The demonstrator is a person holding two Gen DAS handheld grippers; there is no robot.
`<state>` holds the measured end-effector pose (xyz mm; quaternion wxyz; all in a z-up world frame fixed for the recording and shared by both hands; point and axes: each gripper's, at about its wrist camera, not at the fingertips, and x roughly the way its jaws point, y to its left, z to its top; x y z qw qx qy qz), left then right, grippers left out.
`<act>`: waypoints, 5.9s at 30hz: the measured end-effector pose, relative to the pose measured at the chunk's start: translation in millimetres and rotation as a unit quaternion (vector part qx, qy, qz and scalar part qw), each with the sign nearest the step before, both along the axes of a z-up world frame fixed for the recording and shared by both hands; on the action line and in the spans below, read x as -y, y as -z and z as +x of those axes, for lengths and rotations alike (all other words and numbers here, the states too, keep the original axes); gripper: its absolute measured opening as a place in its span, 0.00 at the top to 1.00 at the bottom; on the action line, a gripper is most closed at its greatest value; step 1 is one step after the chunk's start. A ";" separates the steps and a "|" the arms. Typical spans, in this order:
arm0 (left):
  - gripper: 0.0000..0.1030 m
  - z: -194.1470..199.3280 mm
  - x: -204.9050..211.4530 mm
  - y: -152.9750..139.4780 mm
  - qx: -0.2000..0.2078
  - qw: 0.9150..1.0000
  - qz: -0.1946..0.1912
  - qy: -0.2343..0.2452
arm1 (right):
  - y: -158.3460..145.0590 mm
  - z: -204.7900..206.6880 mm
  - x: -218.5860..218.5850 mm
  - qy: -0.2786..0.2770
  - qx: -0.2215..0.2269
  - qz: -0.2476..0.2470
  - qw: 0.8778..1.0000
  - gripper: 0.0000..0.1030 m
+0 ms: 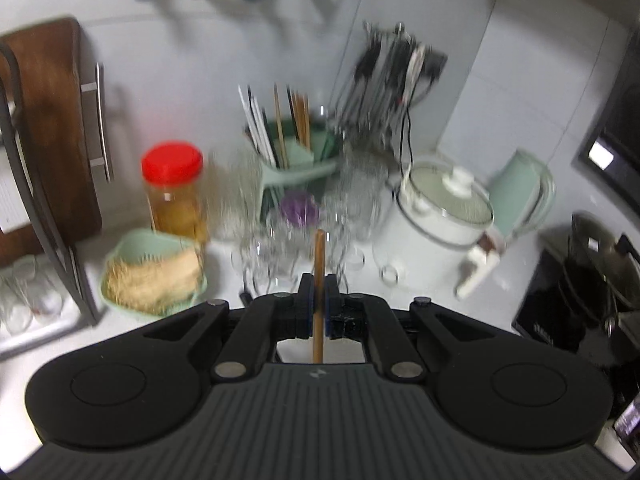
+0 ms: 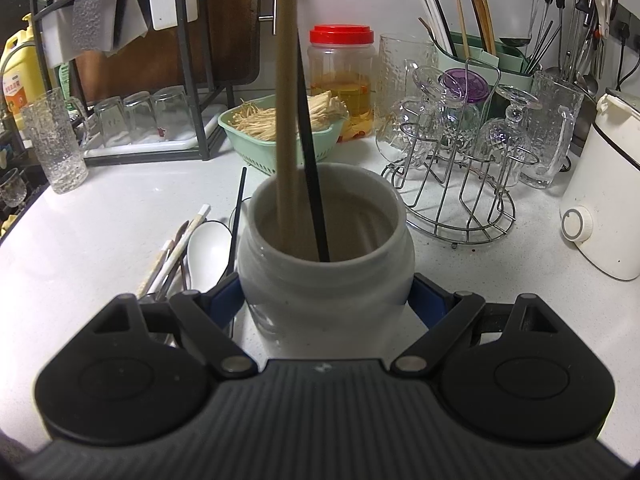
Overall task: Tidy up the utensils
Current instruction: 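Lower the wooden chopstick into the jar and open the left gripper, then raise the open left gripper away from the jar, then move the left gripper down to the white ceramic spoon on the counter, then close the left gripper on the white spoon handle and lift it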
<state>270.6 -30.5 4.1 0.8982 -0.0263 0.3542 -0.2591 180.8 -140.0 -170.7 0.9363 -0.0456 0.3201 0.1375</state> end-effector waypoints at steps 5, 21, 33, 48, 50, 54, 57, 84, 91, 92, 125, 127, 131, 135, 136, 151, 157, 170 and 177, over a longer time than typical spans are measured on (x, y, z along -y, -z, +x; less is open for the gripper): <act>0.95 -0.7 6.5 10.9 -0.036 0.999 0.026 0.027 | 0.1 -0.2 -0.2 0.001 0.001 0.001 1.000 0.13; 0.94 -5.7 27.7 34.9 -0.092 0.992 0.060 0.063 | -0.2 -3.7 -1.4 -0.005 0.000 -0.001 1.000 0.13; 0.94 -1.2 26.8 38.3 -0.101 0.992 0.055 0.052 | 0.4 -4.2 -2.2 -0.005 0.000 -0.001 1.000 0.13; 0.67 -22.6 -4.5 12.1 -0.077 0.997 0.008 0.030 | -0.4 -4.3 -2.9 -0.005 0.001 -0.001 1.000 0.13; 0.67 -28.5 -11.4 9.4 -0.071 0.997 0.015 0.030 | -0.2 -4.4 -2.9 -0.005 0.001 -0.001 1.000 0.13; 0.67 -35.1 -29.5 5.0 -0.066 0.998 0.009 0.016 | -0.5 -4.2 -3.3 -0.005 0.002 -0.002 1.000 0.13; 0.67 -38.2 -43.1 4.3 -0.064 0.998 -0.003 -0.002 | -0.7 -3.9 -3.2 -0.003 0.002 -0.003 1.000 0.13; 0.58 -34.7 -109.8 56.4 -0.109 0.990 -0.022 -0.083 | 0.4 -1.3 8.4 0.049 0.001 -0.002 0.999 0.13; 0.58 -7.1 -120.0 117.2 -0.165 0.980 -0.014 -0.112 | 0.8 -3.6 16.0 0.067 0.002 0.000 0.998 0.13; 0.58 -3.4 -119.8 124.7 -0.170 0.979 -0.020 -0.110 | 0.3 -2.7 15.7 0.069 0.001 -0.002 0.998 0.13; 0.77 81.6 -98.8 196.0 -0.152 0.986 0.065 0.028 | 0.6 -6.4 15.6 0.072 0.005 0.001 0.997 0.13; 0.77 83.8 -97.9 199.1 -0.150 0.985 0.077 0.037 | 0.7 -6.5 15.5 0.072 0.005 0.001 0.997 0.13; 0.77 87.3 -98.2 201.2 -0.153 0.983 0.082 0.063 | 0.8 -6.7 16.1 0.076 0.003 0.005 0.997 0.13; 0.77 92.8 -102.2 202.8 -0.175 0.979 0.062 0.082 | 0.9 -8.0 15.6 0.078 0.004 0.005 0.997 0.13; 0.77 93.8 -103.0 204.2 -0.181 0.978 0.061 0.087 | 1.0 -8.0 15.7 0.078 0.004 0.005 0.997 0.13; 0.85 79.7 -96.1 215.0 -0.205 0.968 0.095 0.106 | 1.1 -5.5 15.5 0.074 0.005 0.003 0.997 0.13; 0.91 70.8 -90.6 202.2 -0.193 0.972 0.105 0.083 | 1.2 -3.9 16.1 0.070 0.005 0.002 0.998 0.13; 0.95 38.3 -79.6 137.6 -0.122 0.984 0.126 0.003 | 0.6 -2.8 15.9 0.063 0.004 -0.002 0.998 0.13; 0.95 22.0 -83.4 123.0 -0.115 0.986 0.107 -0.057 | 1.2 -1.2 15.3 0.059 0.007 -0.004 0.998 0.13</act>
